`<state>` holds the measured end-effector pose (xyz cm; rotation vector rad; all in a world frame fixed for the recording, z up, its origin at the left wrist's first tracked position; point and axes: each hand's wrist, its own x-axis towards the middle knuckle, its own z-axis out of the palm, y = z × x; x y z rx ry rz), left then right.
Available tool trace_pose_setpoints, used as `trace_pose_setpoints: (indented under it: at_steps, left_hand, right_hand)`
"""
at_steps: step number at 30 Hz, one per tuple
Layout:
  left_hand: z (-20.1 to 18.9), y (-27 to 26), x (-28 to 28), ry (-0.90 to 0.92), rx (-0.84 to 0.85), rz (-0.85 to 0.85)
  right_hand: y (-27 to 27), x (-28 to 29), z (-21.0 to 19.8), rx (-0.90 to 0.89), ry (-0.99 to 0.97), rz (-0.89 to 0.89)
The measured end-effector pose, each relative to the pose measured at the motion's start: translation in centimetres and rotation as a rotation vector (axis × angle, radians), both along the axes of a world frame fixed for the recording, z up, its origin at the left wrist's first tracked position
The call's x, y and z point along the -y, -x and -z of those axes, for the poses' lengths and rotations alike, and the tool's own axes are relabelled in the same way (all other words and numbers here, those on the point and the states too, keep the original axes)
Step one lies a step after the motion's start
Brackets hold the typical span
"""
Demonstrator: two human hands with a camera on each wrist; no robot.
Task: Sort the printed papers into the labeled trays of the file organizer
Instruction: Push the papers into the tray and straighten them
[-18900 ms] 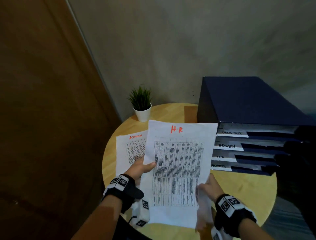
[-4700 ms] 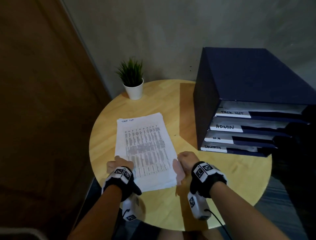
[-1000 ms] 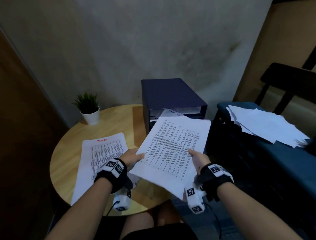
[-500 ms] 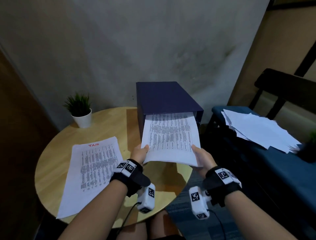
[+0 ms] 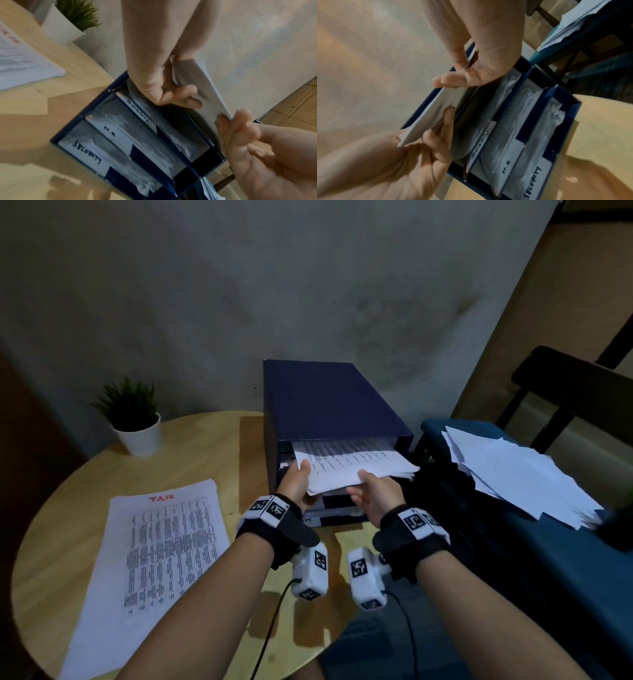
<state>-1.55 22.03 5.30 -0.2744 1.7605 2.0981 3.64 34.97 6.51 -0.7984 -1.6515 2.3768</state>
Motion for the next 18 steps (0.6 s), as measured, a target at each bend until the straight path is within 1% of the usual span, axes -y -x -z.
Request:
trace_pose_setpoints:
  at_steps: [2,4,6,9,11,12,13,15,17,18]
  left_hand:
    - [-0.1,0.3,0.6,-0.083,-0.014,0.064]
    - [-0.2,0.5,1.5,-0.128,-0.042,0.085]
    - [0.2,0.4,2.8,-0.098,-0.052,0.087]
    - [1.5,0.0,5.4,0.021,-0.065,0.133]
    - [2.6,-0.4,7.7,0.091,-0.034,0.124]
    - [3.2,-0.6,9.0,0.108,-0.007,0.098]
    - [3.9,-0.8,10.3,0.121,0.023,0.062]
    - [5.3,-1.1,13.0,0.153,0.075,-0.036]
    - [6.6,-1.5,15.4,0.174,0.115,-0.145]
    - [7.2,-1.7,16.6,0.201,0.129,-0.190]
  right_hand:
    - [1.8,0.4,-0.1,-0.006,0.021,0.051]
    - [3.1,0.9,0.1,-0.034,0.035,0.087]
    - [4.0,1.4,0.5,-0.060,0.059,0.137]
    - [4.9,2.0,0.9,-0.149,0.135,0.251]
    - [5.4,2.0,1.2,-0.210,0.165,0.313]
    - [5.7,1.9,1.3,-0.225,0.148,0.314]
    - [6.0,1.8,1.5,-0.228,0.116,0.289]
    - [6.5,1.9,1.6,-0.195,0.036,0.161]
    - [7.0,2.1,1.4,-0.179,0.033,0.011]
    - [7.1,2.2,1.3,-0.194,0.046,-0.030]
